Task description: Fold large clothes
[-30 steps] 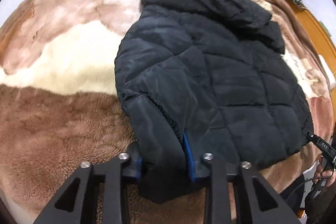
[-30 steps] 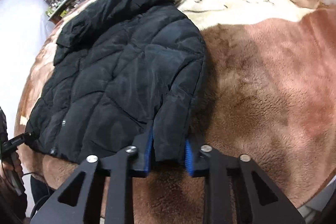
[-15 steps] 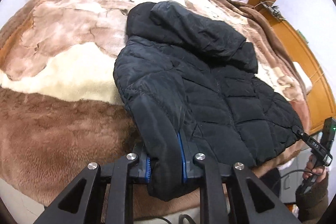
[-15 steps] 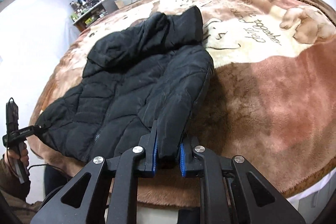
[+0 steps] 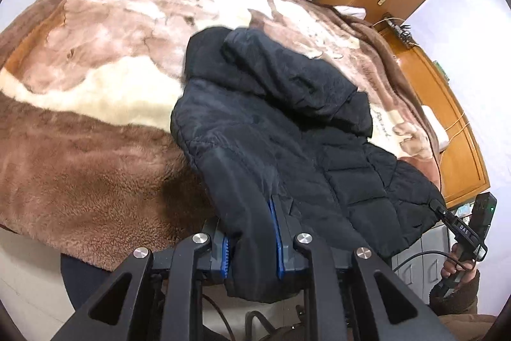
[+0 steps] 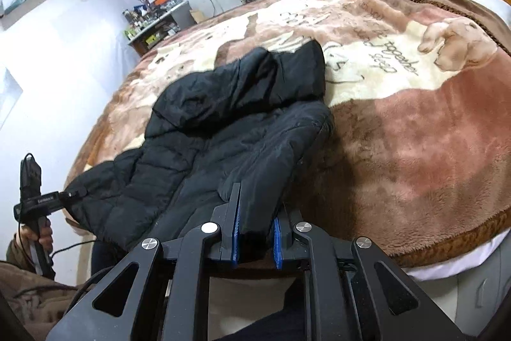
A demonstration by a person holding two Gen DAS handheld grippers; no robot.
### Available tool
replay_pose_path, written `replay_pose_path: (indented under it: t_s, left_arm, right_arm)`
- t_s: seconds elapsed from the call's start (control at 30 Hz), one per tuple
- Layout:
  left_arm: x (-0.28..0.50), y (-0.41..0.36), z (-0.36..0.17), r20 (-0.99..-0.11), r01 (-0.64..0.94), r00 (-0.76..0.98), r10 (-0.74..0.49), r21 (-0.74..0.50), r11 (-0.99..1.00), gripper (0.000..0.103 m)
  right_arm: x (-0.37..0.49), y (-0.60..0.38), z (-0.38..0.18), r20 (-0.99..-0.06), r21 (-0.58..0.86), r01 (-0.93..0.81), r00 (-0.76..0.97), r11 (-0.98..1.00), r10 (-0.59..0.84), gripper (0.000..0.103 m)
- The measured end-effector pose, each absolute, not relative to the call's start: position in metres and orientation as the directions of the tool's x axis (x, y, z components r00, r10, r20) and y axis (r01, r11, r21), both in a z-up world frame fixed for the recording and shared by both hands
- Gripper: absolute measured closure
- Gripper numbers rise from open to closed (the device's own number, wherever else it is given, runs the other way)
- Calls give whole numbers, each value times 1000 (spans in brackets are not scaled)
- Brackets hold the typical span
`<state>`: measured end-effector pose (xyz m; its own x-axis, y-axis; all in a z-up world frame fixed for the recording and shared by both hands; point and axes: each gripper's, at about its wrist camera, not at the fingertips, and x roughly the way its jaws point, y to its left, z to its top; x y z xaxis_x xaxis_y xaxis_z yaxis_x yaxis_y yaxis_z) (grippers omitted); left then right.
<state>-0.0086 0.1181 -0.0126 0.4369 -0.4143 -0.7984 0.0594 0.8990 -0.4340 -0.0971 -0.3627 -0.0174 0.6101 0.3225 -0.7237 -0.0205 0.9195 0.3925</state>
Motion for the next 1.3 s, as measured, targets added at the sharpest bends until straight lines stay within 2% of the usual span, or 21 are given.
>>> replay_pose_path:
  t_s: [0.33,0.47,0.6,0.9,1.3]
  left_arm:
    - [57,127,16,-768,41,472,-433,-472,881,82]
    - [94,137,23,-743,-18,480,-465,-539,842,82]
    - [130,139,26,-746,-35,490,-451,-534,845,82]
    - [217,140,8,-753,-115,478,-453,-565,817,81]
    - [317,129,-45,-815,-209,414,-404,-517,830,79]
  right_arm:
    - [-46,-370,13,-680,430,-12,653,903,333,87]
    - [-17,-377,22,-669,453,-1,660,892,341,87]
    - [16,-383,26,-664,471,13,663,882,345,87]
    - [93,-385,21,-691,448,54,654,892,308,87]
    - [199,-392,-16,-770,428,139,573,893,280,86]
